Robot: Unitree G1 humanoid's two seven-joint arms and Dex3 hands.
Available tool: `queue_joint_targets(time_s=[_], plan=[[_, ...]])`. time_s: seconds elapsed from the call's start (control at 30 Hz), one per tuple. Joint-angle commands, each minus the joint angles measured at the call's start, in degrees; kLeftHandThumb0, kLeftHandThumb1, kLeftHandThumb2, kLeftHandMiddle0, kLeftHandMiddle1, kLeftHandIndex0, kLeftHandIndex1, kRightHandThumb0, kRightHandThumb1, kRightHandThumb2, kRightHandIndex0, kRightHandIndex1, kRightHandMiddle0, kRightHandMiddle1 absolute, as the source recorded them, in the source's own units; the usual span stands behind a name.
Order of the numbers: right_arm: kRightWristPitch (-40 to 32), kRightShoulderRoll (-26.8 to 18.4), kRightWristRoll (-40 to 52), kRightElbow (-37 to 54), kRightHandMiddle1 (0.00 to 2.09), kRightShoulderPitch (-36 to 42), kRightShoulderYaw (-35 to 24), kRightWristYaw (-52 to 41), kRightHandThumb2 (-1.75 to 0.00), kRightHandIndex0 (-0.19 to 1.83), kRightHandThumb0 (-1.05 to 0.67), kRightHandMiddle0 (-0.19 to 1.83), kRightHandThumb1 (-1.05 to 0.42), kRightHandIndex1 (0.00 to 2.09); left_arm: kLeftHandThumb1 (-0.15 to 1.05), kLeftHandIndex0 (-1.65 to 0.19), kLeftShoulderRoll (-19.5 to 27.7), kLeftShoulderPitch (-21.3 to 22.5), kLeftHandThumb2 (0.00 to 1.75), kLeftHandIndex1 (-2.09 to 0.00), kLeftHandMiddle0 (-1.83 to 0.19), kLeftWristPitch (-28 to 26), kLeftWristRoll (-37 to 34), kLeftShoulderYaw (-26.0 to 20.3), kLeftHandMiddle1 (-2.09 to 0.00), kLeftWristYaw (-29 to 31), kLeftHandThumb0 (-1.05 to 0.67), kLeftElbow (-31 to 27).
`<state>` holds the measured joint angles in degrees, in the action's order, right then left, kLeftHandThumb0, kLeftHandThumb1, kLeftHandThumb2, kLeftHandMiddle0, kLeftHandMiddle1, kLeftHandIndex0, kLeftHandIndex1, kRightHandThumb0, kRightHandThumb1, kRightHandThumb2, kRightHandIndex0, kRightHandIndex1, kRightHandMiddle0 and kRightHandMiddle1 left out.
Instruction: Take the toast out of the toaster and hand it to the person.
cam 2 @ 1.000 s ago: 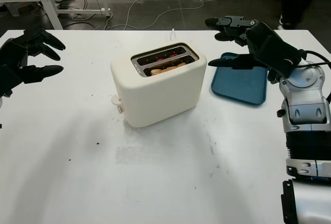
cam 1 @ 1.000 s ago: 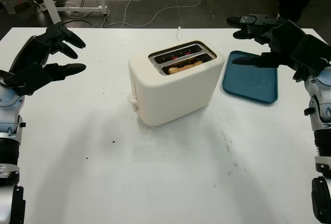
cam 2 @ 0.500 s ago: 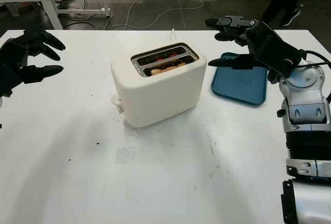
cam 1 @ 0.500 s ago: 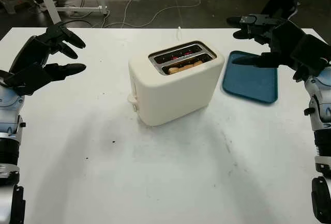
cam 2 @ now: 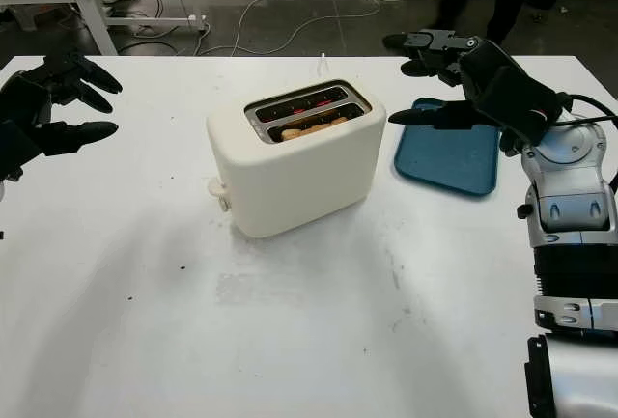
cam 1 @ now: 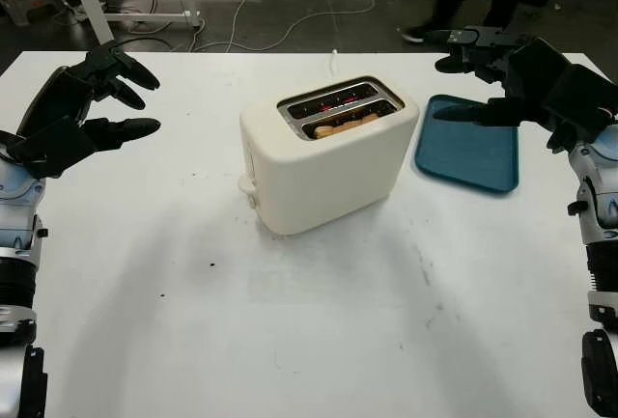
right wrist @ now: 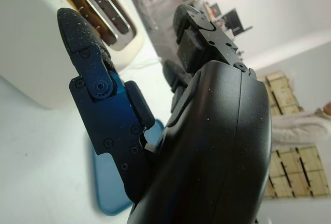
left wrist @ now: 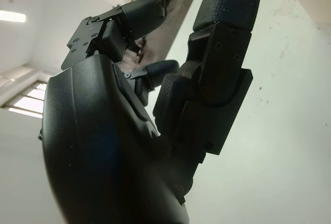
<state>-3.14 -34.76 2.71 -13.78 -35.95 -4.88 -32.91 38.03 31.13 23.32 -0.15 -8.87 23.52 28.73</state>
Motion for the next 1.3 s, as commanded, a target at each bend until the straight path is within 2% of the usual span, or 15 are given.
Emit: queue_joint_targets(time_s=[0.0, 1.27], plan=[[-0.4, 0.5, 0.7, 0.3, 0.01, 0.0, -0.2, 0.1, 0.00, 0.02, -0.68, 0.46, -0.71, 0.81, 0.92, -0.22, 0.0, -0.2, 0.10, -1.39, -0.24, 0.2, -0.1, -0.3, -1.50, -0.2, -1.05, 0.0], [-0.7, 0.3, 0.9, 0.7, 0.00, 0.2, -0.2, 0.2, 0.00, 0.01, -0.68, 0.46, -0.71, 0.84, 0.92, -0.22, 0.0, -0.2, 0.11, -1.39, -0.23, 0.4, -0.3, -0.3, -1.50, -0.1, -1.05, -0.2]])
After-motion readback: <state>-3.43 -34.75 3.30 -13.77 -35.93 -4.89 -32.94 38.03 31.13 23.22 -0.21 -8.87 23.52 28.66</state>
